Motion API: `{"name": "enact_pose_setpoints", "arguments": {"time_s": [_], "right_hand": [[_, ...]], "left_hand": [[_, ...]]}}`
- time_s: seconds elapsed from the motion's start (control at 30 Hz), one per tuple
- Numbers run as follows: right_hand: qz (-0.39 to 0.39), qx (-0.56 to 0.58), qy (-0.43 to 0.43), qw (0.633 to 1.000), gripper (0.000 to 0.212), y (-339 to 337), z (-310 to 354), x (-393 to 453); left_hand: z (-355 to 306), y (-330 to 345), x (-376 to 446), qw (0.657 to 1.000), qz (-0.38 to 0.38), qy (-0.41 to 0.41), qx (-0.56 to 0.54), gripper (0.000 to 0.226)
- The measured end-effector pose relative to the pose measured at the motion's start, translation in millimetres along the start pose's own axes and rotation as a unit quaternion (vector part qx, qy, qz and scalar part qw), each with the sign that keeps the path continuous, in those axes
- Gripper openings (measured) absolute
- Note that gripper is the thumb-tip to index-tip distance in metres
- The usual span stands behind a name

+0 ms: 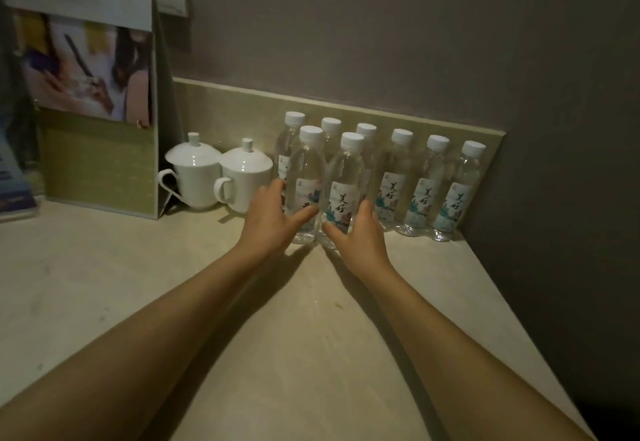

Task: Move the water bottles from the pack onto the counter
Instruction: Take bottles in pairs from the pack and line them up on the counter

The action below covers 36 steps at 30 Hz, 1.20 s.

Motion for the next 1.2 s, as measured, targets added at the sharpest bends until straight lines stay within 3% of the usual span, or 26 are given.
{"name": "enact_pose_setpoints", "arguments": {"time_s": [0.43, 0.67, 1.2], "right_hand": [[-0.047, -0.062, 0.044, 0.996, 0.064, 16, 13, 5], [-0.045, -0.117, 0.060, 0.990, 0.057, 14, 17, 8], [-0.034, -0.133, 0.084, 0.987, 0.063, 14, 21, 10]], "left_hand": [[8, -8, 14, 1.000, 0.004, 0.004, 0.002, 0.050], [9, -13, 17, 0.998, 0.002, 0.027, 0.056, 0.051], [9, -7, 19, 0.999, -0.014, 0.032, 0.037, 0.051]]}}
Point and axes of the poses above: each hand's wrist, its own x-axis towards the middle knuckle, its own y-axis out of the palm, z = x × y, the point moved 1 cm from there along x, towards the middle knuckle, and after that the axes turned 10 degrees about z, right-handed, at the moved point
